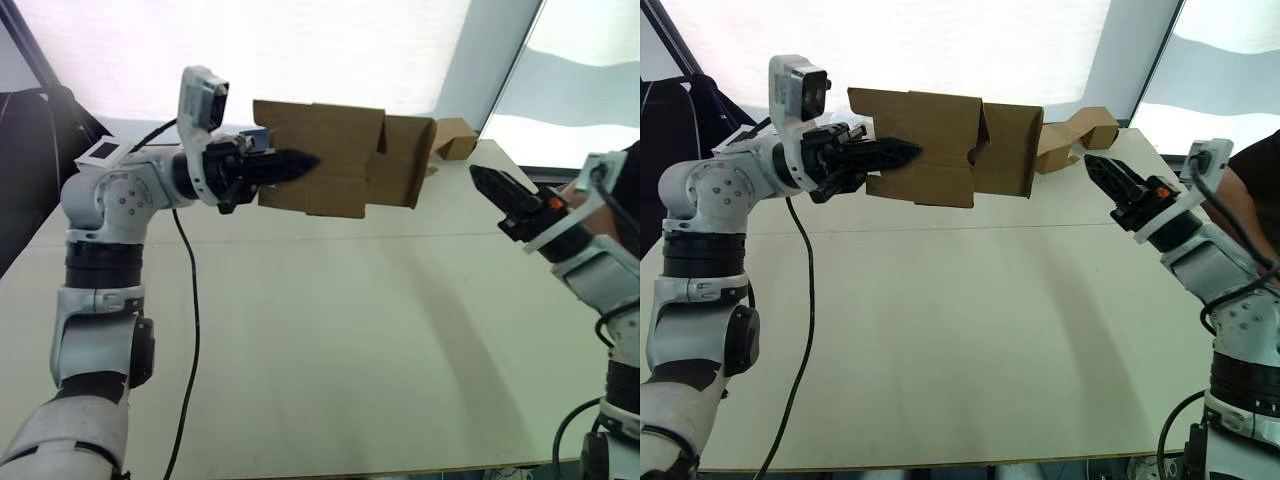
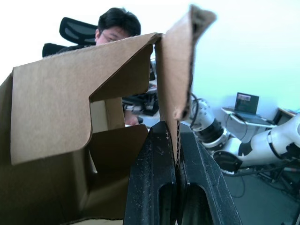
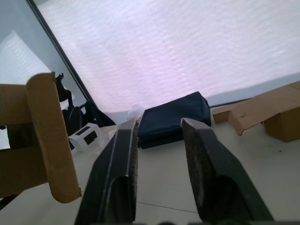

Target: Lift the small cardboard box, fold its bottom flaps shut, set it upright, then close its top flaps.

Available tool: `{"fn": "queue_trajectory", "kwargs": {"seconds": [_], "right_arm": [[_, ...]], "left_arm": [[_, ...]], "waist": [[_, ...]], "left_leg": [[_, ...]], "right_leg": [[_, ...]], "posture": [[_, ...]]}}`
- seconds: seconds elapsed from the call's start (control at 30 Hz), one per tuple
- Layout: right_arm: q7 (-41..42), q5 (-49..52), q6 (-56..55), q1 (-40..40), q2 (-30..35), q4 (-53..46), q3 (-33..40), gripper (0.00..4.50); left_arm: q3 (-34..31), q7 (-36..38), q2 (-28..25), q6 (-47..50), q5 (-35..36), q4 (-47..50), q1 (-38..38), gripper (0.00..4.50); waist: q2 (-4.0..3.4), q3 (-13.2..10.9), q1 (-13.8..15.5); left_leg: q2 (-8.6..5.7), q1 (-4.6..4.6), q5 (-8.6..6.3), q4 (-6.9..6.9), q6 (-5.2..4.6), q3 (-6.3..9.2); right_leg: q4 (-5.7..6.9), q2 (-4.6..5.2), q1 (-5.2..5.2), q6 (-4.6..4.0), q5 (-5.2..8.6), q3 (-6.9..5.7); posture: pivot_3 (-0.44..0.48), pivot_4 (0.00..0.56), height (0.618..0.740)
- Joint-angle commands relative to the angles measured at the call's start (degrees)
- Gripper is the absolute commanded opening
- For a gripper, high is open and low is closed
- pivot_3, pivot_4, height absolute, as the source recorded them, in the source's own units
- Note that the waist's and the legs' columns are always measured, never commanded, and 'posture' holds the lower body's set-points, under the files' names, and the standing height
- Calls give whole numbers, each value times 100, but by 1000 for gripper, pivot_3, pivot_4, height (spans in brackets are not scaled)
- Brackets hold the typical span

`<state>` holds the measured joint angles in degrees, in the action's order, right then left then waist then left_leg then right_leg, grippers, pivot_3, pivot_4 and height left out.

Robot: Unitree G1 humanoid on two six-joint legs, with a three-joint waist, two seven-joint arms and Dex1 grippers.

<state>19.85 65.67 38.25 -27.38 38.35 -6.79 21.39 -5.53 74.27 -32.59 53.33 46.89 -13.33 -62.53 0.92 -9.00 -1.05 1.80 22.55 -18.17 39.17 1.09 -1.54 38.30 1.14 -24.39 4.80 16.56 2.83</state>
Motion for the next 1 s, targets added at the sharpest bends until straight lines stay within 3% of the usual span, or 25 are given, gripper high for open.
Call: {"fn": "queue_trajectory", "kwargs": {"seconds": [0.03, 0.3, 0.67, 1.0], "right_arm": [[38, -449, -251, -453, -280, 180, -174, 3721], [29, 786, 169, -721, -1341, -654, -187, 3721], [-541, 1950, 294, -377, -1771, -1316, -244, 3721], [-508, 2372, -109, -334, -2393, -1112, -165, 3721]], "left_arm": [[-194, -35, -19, 7, 165, 146, -184, 0], [-176, -150, -23, -70, 87, 135, -170, 0], [-199, -150, -24, -166, 53, -106, -279, 0], [-190, -84, -16, -198, 44, -294, -402, 0]], "waist": [[-1, -1, -5], [-3, -2, 25], [-4, -2, -7], [-4, -2, -9]], "left_leg": [[0, 0, 0, 0, 0, 0], [4, 3, 3, -1, 5, 4], [-8, 5, 3, 1, 5, 2], [-7, 5, 3, 0, 5, 2]], "right_leg": [[0, -1, 0, 0, 0, 0], [7, 2, -6, -1, 0, 2], [6, 31, -5, 0, 0, -4], [7, 30, -6, 0, 0, -6]], "posture": [[0, 150, 740], [0, 150, 740], [0, 150, 740], [0, 150, 740]]}}
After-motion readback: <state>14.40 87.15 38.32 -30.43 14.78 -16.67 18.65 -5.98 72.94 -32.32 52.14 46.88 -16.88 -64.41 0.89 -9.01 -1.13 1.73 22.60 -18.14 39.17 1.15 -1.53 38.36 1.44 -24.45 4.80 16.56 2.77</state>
